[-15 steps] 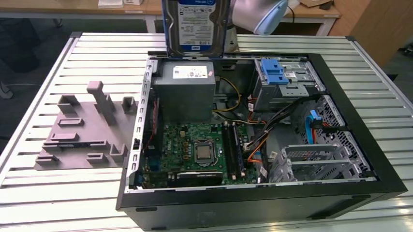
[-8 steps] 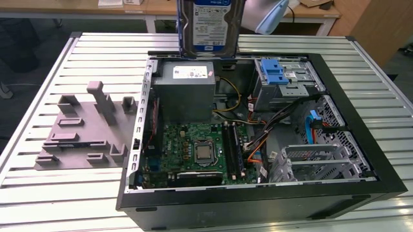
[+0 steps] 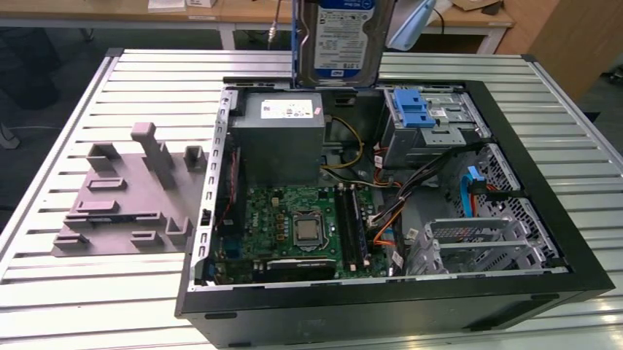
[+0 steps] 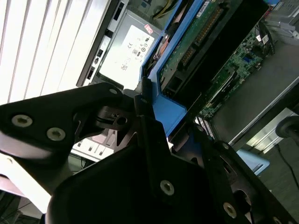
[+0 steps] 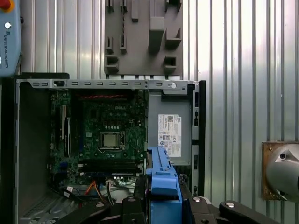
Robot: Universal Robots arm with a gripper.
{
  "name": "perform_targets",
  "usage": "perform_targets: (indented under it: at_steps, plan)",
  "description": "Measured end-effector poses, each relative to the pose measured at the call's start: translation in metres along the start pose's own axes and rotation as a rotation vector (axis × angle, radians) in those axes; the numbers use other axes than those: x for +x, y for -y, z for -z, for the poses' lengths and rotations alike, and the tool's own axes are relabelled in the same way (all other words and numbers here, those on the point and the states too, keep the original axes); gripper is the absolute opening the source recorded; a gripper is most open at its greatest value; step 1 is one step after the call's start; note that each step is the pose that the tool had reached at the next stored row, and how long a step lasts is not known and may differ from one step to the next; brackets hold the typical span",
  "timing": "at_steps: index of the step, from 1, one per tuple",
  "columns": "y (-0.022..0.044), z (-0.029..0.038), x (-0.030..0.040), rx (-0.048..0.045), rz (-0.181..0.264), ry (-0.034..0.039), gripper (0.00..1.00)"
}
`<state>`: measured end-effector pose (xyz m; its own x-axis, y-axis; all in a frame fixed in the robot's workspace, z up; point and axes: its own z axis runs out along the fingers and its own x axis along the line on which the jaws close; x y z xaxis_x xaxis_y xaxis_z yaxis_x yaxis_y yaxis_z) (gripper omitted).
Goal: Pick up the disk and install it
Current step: 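Pick up the disk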
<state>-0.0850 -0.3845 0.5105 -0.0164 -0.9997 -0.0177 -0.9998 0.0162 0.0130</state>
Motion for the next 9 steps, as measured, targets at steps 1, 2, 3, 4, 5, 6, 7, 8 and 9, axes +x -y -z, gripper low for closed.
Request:
perform_targets:
  at_steps: [1, 2, 3, 4, 5, 6, 7, 8, 9]
  plan:
    - [0.0011, 0.0001, 0.0000, 0.0000, 0.000, -0.0001, 0.36]
    - [0.0009, 0.0001, 0.0000, 0.0000, 0.000, -0.0001, 0.36]
    - [0.0003, 0.0000, 0.0000, 0.0001, 0.000, 0.0000, 0.36]
    - [-0.0006, 0.0000, 0.0000, 0.0001, 0.000, 0.0000, 0.36]
    - [-0.0011, 0.0000, 0.0000, 0.0000, 0.000, 0.0000, 0.36]
    - [-0.0011, -0.0001, 0.0000, 0.0001, 0.000, 0.0000, 0.36]
    - [-0.0011, 0.0000, 0.0000, 0.0000, 0.000, -0.0001, 0.36]
    - [-0.0011, 0.0000, 0.0000, 0.0000, 0.000, -0.0001, 0.36]
    - [-0.0012, 0.0000, 0.0000, 0.0000, 0.000, 0.0000, 0.36]
